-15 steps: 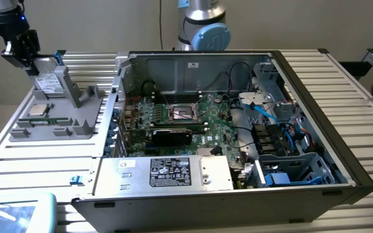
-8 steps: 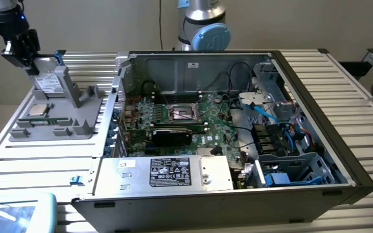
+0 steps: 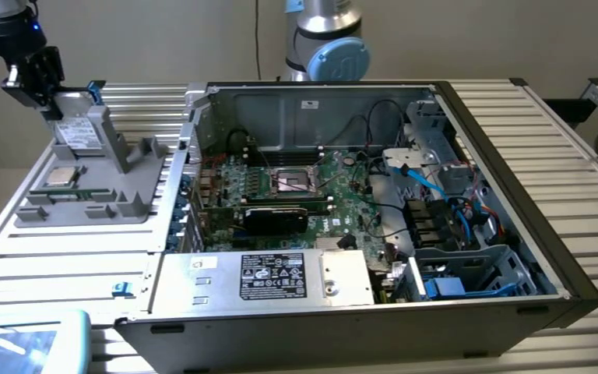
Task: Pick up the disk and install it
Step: 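Pick up the disk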
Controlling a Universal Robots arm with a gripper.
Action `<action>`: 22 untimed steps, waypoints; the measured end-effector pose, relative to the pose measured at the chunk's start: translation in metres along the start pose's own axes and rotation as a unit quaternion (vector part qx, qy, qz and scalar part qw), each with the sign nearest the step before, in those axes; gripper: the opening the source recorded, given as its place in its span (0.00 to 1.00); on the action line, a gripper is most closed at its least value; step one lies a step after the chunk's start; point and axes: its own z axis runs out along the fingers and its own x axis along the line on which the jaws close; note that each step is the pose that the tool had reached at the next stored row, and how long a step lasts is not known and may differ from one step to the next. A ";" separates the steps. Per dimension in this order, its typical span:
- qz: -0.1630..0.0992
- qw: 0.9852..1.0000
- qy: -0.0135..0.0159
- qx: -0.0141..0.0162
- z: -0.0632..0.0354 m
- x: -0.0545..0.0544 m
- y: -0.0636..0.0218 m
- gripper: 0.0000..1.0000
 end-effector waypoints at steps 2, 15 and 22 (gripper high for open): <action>0.000 1.000 0.000 0.000 0.0000 0.000 0.0000 0.38; 0.008 1.000 0.000 0.000 0.0006 0.000 0.0000 0.46; 0.015 1.000 0.000 0.000 0.0008 0.000 0.0000 0.46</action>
